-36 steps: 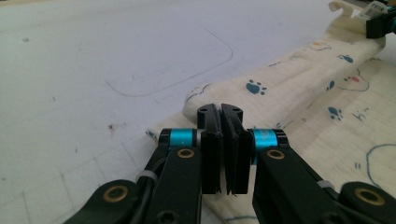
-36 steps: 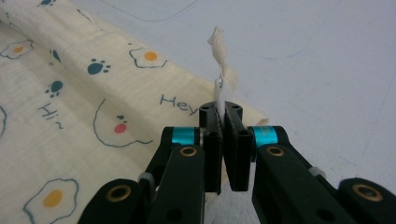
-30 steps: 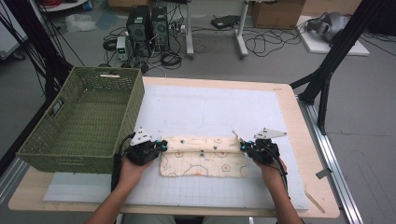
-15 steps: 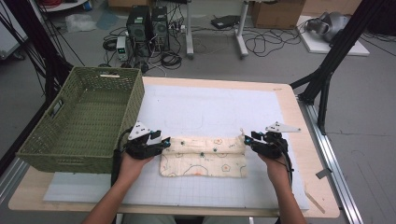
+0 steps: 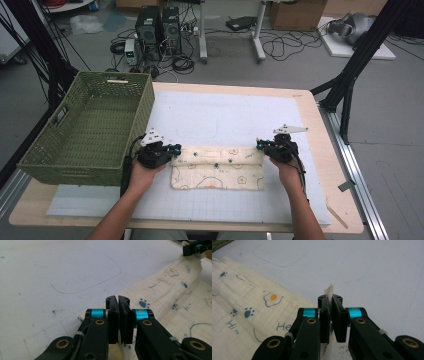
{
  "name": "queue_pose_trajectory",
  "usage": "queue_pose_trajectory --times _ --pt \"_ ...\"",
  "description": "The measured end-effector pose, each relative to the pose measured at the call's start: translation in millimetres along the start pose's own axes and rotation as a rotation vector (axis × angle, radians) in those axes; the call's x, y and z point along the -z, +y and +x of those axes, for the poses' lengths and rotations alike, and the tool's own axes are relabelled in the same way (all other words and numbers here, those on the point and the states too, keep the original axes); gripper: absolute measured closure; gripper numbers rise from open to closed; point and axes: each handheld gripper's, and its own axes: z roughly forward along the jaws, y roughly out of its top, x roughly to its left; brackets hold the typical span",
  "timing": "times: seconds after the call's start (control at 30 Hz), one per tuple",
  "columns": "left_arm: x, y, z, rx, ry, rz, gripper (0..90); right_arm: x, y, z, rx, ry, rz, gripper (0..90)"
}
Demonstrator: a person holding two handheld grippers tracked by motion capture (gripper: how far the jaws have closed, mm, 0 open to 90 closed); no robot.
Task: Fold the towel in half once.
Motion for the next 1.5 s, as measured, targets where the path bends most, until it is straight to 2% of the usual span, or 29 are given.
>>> queue_pose_trajectory --times 0.1,0.17,0.2,0.33,0.53,0.87,0.97,1.07,1.17,1.23,1.27,1.3,1.33,1.4,1.5 --pt "3.9 0.4 -4.5 0.000 -0.027 -0.010 86.2 8.3 -0.2 3.8 0.013 0.012 -0.021 85.9" --pt "6.1 0.1 -6.2 0.000 -0.031 -0.019 86.1 13.9 -3.3 6.4 0.028 0.011 -0.028 85.8" --pt "10.8 -0.7 -8.6 -0.011 -0.031 -0.024 85.9 16.8 -5.9 7.5 0.025 0.021 -0.032 85.8" --pt "20.5 -5.6 -12.2 -0.015 -0.033 -0.031 85.9 28.5 -21.0 11.9 0.024 0.050 -0.057 85.7" --pt "31.2 -18.0 -15.3 -0.005 -0.043 -0.025 85.9 38.1 -40.9 18.5 0.039 0.063 -0.063 85.8" --pt "44.4 -27.0 -28.0 -0.034 -0.081 -0.025 86.1 65.7 -50.4 31.2 0.068 0.082 -0.116 86.0" --pt "46.9 -28.4 -29.7 -0.034 -0.084 -0.026 86.1 71.7 -55.6 33.2 0.068 0.086 -0.115 86.0" --pt "46.6 -32.8 -30.9 -0.032 -0.089 0.002 85.7 69.3 -61.8 35.7 0.093 0.080 -0.065 85.8" --pt "45.5 -35.8 -30.8 -0.019 -0.077 0.018 78.7 65.3 -64.8 38.4 0.114 0.078 -0.027 85.6" --pt "46.8 -34.6 -27.9 0.013 -0.071 0.016 64.4 65.9 -64.6 40.1 0.113 0.093 -0.021 84.0" --pt "48.2 -34.1 -26.1 0.021 -0.068 0.007 61.8 66.5 -64.7 40.3 0.119 0.097 -0.024 80.8" --pt "49.3 -33.6 -24.3 0.031 -0.061 -0.004 59.1 67.6 -64.8 40.3 0.119 0.106 -0.028 73.1" --pt "50.3 -33.1 -22.1 0.039 -0.060 -0.011 55.9 68.9 -64.6 39.1 0.119 0.107 -0.041 65.0" --pt "52.1 -32.6 -18.5 0.047 -0.054 -0.021 54.6 73.0 -62.7 35.3 0.097 0.108 -0.075 60.8" --pt "55.4 -30.9 -15.9 0.052 -0.050 -0.044 54.1 79.1 -59.4 31.2 0.070 0.082 -0.128 57.4"
